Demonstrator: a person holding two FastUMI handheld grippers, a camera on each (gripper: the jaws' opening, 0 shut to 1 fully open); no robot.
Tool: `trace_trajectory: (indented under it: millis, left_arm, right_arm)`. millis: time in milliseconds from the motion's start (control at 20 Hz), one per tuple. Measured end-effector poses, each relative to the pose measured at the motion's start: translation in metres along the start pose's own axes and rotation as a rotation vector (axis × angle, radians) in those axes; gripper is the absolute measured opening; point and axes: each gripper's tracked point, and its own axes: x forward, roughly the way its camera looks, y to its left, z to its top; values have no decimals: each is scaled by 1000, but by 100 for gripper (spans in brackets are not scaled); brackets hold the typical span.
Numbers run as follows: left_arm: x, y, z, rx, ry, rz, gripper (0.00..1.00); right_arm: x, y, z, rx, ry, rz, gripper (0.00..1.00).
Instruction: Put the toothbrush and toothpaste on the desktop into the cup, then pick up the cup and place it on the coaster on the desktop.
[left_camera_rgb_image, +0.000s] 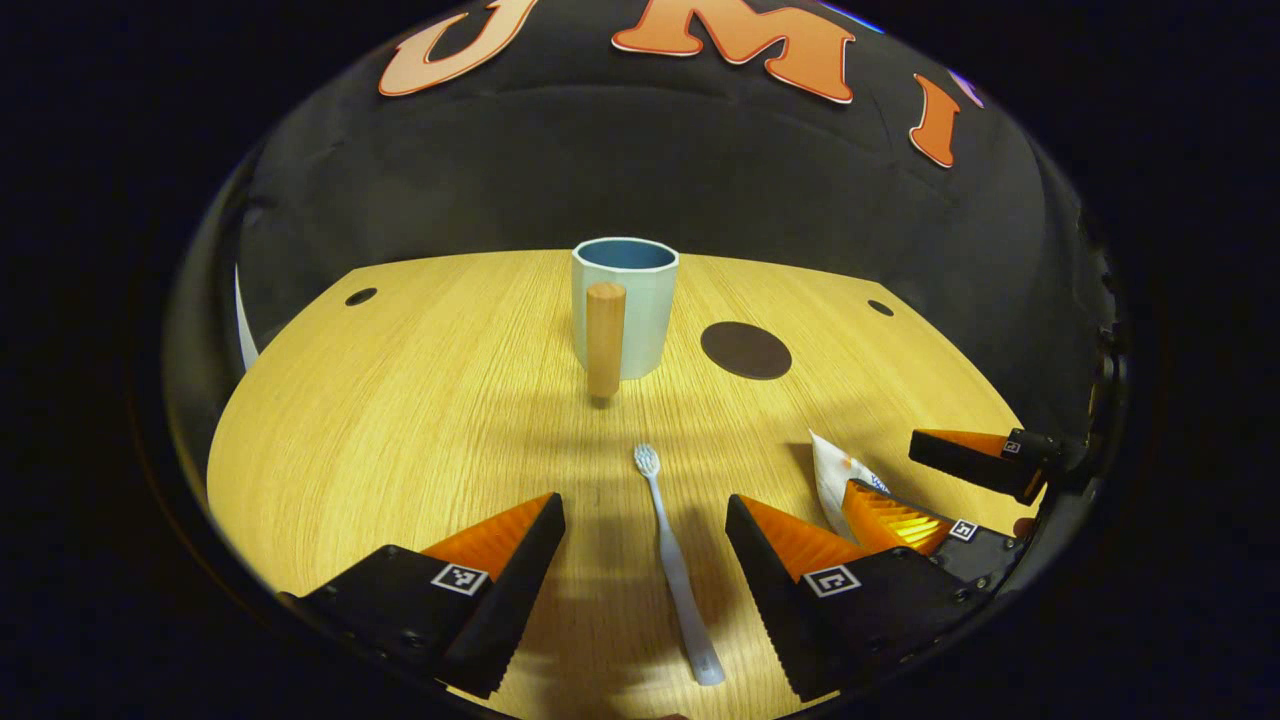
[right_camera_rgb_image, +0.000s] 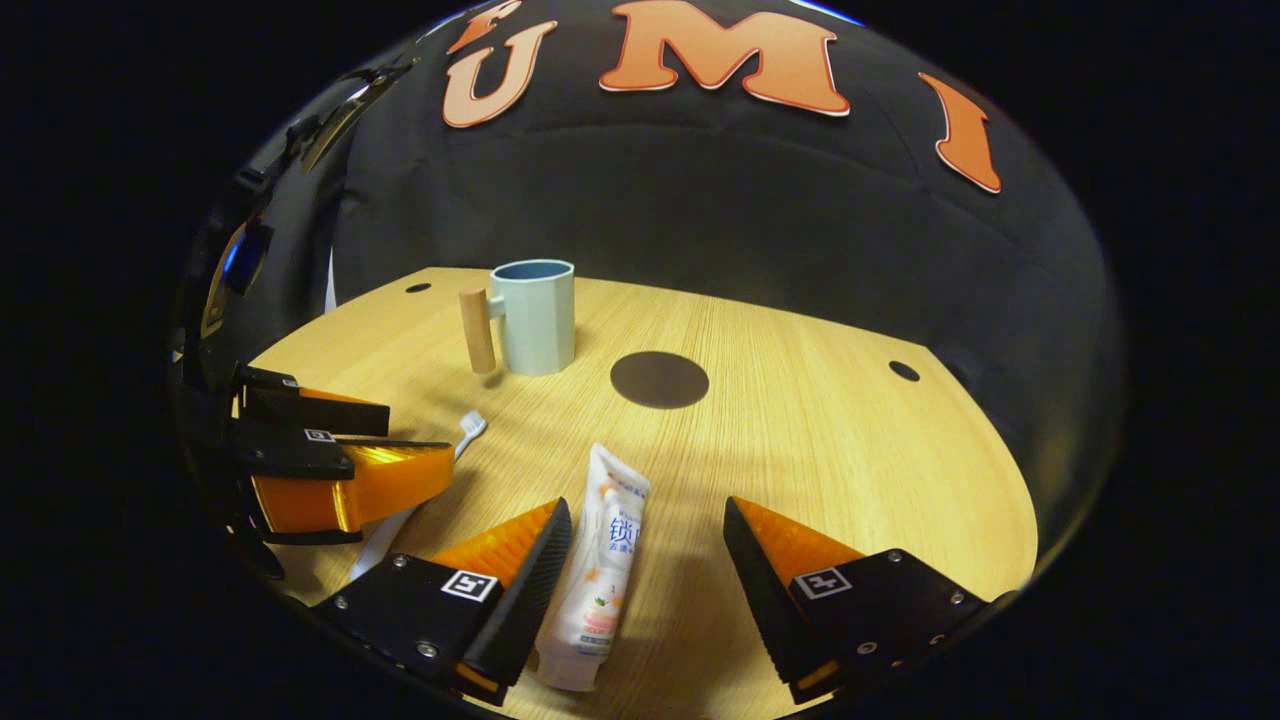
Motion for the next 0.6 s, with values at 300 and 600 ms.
trace_trajectory:
  millis: [300, 600]
  left_arm:
    - [3, -4, -13, 34, 51, 43, 98]
    - [1, -9, -16, 43, 77, 91, 60]
  right_arm:
    - [8, 10, -12, -13, 41, 21, 75]
    - [6, 13, -15, -8, 53, 29, 47]
